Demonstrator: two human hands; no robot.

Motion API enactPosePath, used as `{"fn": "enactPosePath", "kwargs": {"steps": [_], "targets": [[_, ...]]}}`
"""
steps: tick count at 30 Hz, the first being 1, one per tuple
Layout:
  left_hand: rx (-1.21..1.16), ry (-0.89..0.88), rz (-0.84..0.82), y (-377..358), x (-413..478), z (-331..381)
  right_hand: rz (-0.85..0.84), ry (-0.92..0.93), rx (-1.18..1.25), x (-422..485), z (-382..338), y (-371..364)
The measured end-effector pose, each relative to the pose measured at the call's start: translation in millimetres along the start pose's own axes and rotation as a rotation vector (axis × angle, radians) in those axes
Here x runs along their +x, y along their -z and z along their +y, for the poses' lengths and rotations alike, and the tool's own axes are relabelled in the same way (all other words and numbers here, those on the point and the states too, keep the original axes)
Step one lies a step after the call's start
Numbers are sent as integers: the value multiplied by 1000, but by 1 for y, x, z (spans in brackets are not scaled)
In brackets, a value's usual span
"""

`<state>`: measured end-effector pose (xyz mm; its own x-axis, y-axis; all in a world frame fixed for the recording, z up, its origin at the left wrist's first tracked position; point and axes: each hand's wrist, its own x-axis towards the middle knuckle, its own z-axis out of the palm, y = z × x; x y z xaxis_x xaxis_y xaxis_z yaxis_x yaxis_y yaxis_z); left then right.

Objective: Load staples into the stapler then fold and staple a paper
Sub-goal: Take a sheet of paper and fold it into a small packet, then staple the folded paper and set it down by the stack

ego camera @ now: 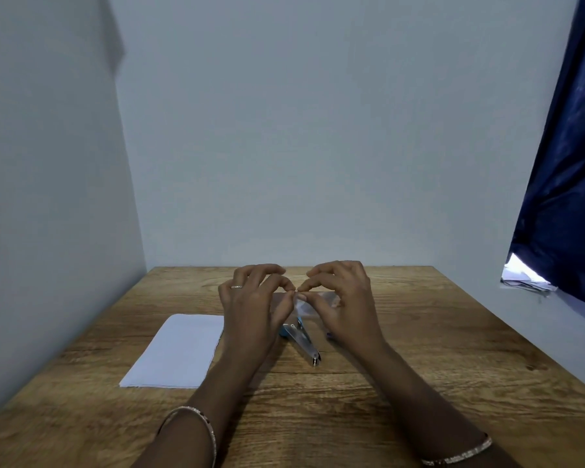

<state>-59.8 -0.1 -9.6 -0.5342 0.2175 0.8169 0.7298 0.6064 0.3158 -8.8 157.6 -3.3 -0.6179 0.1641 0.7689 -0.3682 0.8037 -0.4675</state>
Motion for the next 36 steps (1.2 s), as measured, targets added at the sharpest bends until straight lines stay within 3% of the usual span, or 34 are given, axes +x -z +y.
{"fn": "enactPosePath", "kwargs": {"steps": [9, 19, 24, 29, 33, 36], "targets": [[-41, 1, -29, 0, 4, -1, -72, -16, -149, 5, 3, 4], [-78, 125, 14, -2, 6, -12, -8, -62, -177, 15, 15, 17], [-220, 437, 127, 5, 7, -24, 159, -139, -57, 17, 25, 35], [-948, 1019, -221, 2, 10, -11, 162, -28, -82, 14, 14, 31], [-1086, 1079, -483, 0, 12, -13, 54, 56, -12, 10, 7, 23], [-1160, 1100, -382, -1, 11, -15, -16, 56, 35, 8, 7, 19]]}}
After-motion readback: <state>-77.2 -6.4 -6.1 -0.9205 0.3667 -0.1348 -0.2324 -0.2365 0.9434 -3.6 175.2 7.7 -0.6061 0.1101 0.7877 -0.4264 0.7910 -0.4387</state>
